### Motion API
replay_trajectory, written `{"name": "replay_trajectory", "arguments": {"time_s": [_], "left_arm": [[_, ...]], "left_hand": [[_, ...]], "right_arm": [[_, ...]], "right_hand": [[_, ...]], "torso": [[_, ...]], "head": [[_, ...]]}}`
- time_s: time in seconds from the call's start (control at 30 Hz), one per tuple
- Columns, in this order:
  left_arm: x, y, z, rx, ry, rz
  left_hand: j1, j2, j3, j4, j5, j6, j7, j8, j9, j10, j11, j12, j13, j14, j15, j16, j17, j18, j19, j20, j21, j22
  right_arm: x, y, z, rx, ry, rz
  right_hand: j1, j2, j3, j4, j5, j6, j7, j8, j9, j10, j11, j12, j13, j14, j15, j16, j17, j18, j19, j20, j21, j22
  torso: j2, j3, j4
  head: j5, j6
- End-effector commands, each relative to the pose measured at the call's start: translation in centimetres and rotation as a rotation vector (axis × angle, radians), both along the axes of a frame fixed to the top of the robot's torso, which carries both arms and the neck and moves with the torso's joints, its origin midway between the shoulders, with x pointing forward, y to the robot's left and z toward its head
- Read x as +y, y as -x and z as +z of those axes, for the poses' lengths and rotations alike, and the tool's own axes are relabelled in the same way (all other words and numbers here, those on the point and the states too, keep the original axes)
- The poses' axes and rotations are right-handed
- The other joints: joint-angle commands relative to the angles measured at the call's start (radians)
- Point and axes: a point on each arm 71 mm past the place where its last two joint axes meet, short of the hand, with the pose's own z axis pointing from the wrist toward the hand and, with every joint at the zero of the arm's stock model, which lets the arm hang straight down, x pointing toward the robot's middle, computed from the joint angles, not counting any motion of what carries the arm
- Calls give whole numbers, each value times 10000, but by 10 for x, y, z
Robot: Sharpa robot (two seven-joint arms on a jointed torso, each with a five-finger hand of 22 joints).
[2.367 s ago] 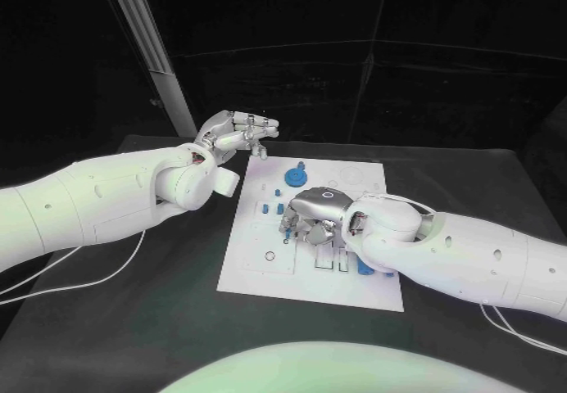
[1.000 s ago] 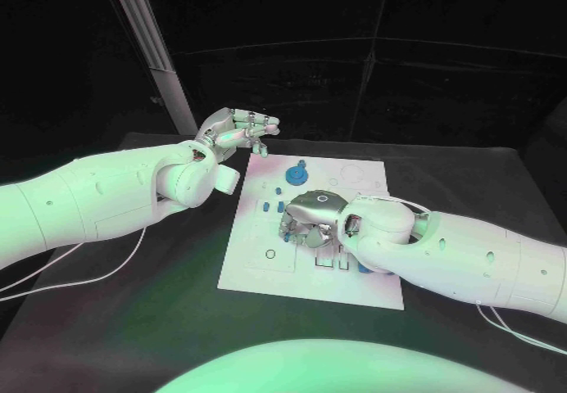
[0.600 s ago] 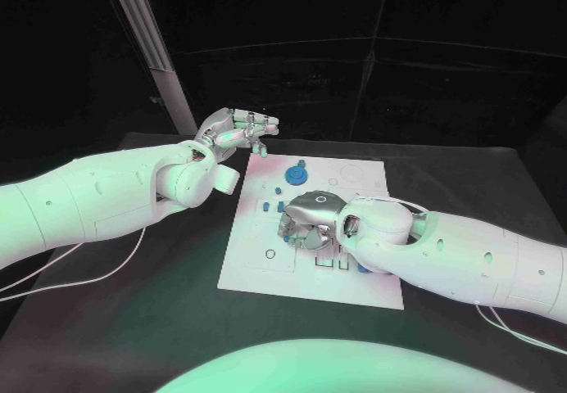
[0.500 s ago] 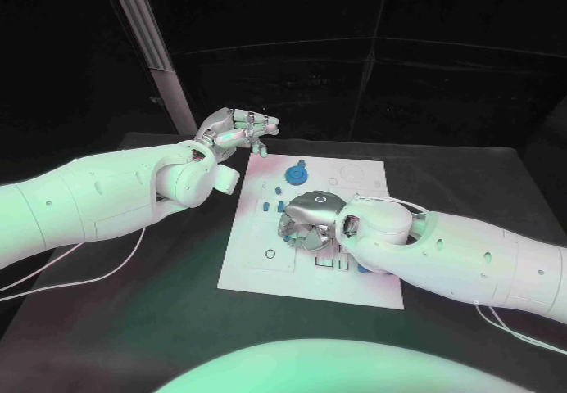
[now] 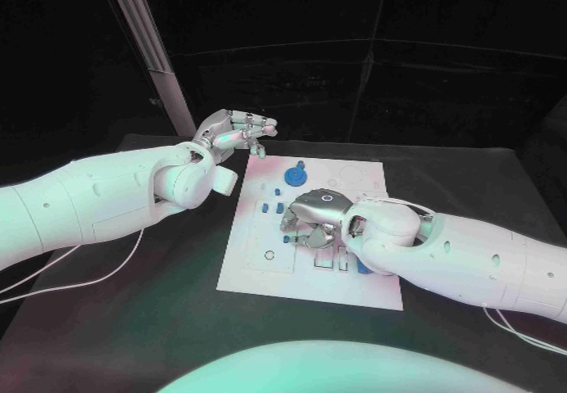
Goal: Assemble the parts on the task board
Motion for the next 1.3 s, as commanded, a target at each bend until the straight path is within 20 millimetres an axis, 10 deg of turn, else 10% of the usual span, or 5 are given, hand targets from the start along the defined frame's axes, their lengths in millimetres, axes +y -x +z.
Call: {"name": "replay_trajectory", "arguments": {"time_s": [0.03, 0.6, 1.3], "left_arm": [[1, 0, 1, -13, 79, -58], [1, 0, 1, 2, 85, -73], [2, 0, 1, 18, 83, -83]], "left_hand": [[106, 32, 2, -49, 38, 46, 25, 29, 1, -25, -5, 55, 6, -73, -26, -34, -7, 64, -46, -10, -28, -10], [111, 32, 3, -52, 38, 43, 24, 31, 0, -32, -4, 59, 5, -75, -26, -35, -11, 64, -45, -10, -34, -14], [118, 31, 4, -58, 38, 43, 21, 34, 1, -37, -5, 65, 4, -78, -26, -37, -15, 64, -44, -10, -41, -19]], "right_arm": [[-9, 1, 11, -496, -1079, -265], [-104, -28, 39, -63, -352, -2395], [-100, -29, 30, 264, 1355, -2000]], "right_hand": [[-49, -15, -89, -9, 62, -20, 1, 13, 13, -21, -11, 33, 12, 217, 86, -38, -25, -100, 4, 49, -55, -21], [-45, -88, -1529, -143, 294, -768, -186, -8, 14, -1724, 109, 42, -6, 86, 205, -422, -654, 70, -364, 196, -756, -1103], [253, 456, -2204, -151, 354, -228, -257, 95, 61, -498, -169, 856, 7, 102, 2, -510, -885, 57, -188, 25, -784, -1102]], "torso": [[-11, 13, -21], [-38, -6, -51], [-33, -11, -60]], "head": [[-47, 58], [-245, 234], [-211, 157]]}}
